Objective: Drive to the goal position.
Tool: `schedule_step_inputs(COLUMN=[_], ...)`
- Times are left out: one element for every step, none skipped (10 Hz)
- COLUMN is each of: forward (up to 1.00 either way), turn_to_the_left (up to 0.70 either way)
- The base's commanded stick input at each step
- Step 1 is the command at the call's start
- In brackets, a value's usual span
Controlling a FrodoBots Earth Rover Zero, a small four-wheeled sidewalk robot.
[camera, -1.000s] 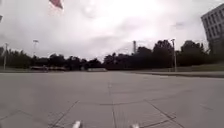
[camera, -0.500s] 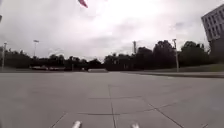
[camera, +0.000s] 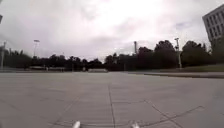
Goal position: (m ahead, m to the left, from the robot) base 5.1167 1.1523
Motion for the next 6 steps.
schedule_step_inputs(forward=[0.70, 0.70, 0.70, 0.70, 0.70, 0.70], turn_to_the_left=[0.00, 0.00, 0.00, 0.00, 0.00, 0.00])
